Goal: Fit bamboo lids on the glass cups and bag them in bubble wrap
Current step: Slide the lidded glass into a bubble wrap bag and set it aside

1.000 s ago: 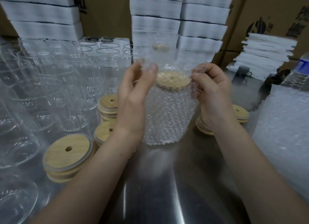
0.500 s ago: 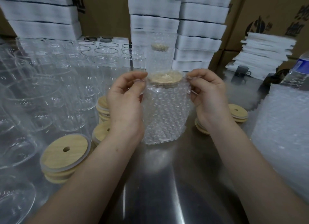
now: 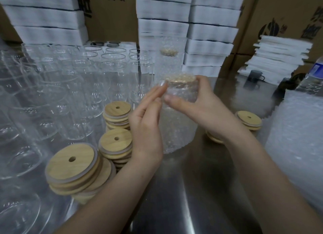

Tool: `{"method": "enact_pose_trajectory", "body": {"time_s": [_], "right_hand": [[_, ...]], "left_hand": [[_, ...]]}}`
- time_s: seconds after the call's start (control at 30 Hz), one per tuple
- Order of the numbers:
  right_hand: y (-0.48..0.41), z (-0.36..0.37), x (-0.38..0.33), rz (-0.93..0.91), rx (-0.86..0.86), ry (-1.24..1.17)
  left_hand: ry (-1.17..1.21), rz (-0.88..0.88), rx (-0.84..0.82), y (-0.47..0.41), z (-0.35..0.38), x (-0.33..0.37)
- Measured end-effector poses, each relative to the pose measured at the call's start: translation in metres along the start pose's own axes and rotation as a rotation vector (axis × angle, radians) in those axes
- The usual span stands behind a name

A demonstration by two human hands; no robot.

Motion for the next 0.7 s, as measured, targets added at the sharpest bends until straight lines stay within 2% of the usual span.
{"method": "enact_pose_trajectory", "body": {"time_s": [0.1,0.2,0.33,0.47,0.6,0.7], "right_hand": [[-0.006,0.005,0.008,0.008,-0.022,-0.148],[-0.016,0.0,0.018,0.039,0.064,-0.247],[-0.043,-0.009,0.027,0.132,0.291,-0.179],[-0.086,-0.023,0.038,0.224,0.56,-0.169],[-0.129,-0.024,0.054,0.313,0.676,-0.185],[-0.155,-0.02,0.069,0.34,0.716,-0.162]], "left_hand": [[-0.066,0.035,-0.068,0.002,0.0,-0.005],[-0.078,0.039,-0.1,0.005,0.005,-0.008],[-0.551,0.277,-0.211,0.014,0.007,-0.021],[-0.79,0.217,-0.355,0.017,0.006,-0.037],[-0.935,0.216,-0.509,0.018,0.005,-0.044],[-0.976,0.22,-0.547,0.017,0.004,-0.047]]}}
Point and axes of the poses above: each hand's wrist, its own y-axis away from the middle knuckle, its own z-axis out of the palm, x = y × z, the point moved 3 cm from there along -y, towards the middle knuckle, and after that the axes turned 10 degrees about y, right-handed, at the moved point
